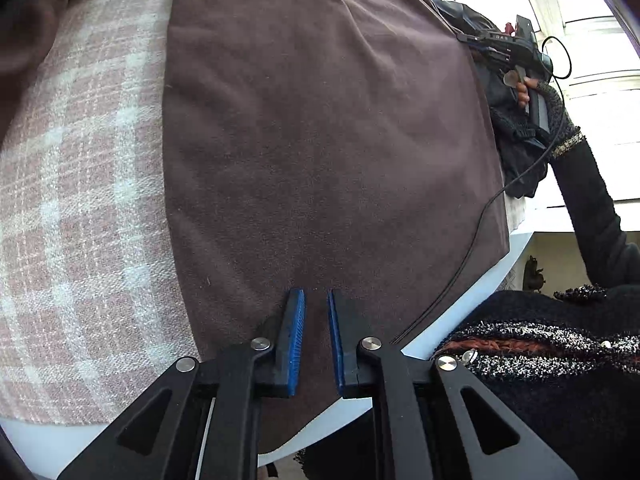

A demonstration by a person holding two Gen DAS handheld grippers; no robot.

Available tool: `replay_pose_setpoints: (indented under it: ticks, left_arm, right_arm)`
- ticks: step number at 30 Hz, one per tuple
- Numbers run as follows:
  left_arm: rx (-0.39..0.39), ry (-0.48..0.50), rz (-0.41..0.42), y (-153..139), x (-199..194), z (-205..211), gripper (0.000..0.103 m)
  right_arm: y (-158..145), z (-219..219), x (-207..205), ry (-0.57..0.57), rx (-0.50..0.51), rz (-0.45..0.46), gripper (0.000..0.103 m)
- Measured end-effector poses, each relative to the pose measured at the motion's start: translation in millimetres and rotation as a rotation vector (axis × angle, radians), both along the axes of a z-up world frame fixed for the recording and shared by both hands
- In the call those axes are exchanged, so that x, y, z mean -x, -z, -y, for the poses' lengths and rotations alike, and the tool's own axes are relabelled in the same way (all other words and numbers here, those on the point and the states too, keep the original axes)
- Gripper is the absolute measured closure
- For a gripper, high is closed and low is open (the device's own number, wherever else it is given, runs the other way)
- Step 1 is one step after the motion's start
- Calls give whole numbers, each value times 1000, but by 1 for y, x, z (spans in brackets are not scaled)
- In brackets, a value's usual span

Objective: Fold clothes

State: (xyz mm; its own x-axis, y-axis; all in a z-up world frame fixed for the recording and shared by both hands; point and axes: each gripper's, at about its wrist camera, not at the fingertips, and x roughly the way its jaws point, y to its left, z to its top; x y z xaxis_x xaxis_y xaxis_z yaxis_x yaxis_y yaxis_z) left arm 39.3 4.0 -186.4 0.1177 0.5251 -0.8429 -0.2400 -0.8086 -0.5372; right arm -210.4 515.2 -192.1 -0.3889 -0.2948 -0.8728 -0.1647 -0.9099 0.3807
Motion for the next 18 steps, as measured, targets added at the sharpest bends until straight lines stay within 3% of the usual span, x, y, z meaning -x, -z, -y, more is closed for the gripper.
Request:
replay_pose_setpoints:
  ticks: [5, 7, 8, 10, 12, 14, 16, 18]
  left_arm:
    - [32, 11, -19, -9, -3, 1, 90]
    - [22, 4, -44, -13, -4, 6, 89]
    - [11, 0, -59, -16, -5, 11, 83]
    - [-1, -8, -75, -18, -8, 18, 78]
    - [0, -9, -65, -11, -10, 21, 78]
    - [-11, -5, -61, -7, -11, 18, 78]
    - [-20, 2, -75, -10, -10, 17, 78]
    - [-10, 13, -89, -14, -11, 20, 78]
  right_arm:
    - [-19, 19, -14, -74, -108, 14, 89]
    - [-42, 32, -45, -110, -194, -26, 87]
    - [-53, 41, -68, -147, -208, -58, 84]
    - [-63, 63, -114, -238, -153, -105, 79]
    - [-53, 91, -155, -316, -36, -92, 79]
    - [-33, 125, -186, -384, 9, -54, 79]
    - [-13, 153, -206, -440, -24, -21, 79]
    - [-6, 163, -223, -458, -137, -17, 79]
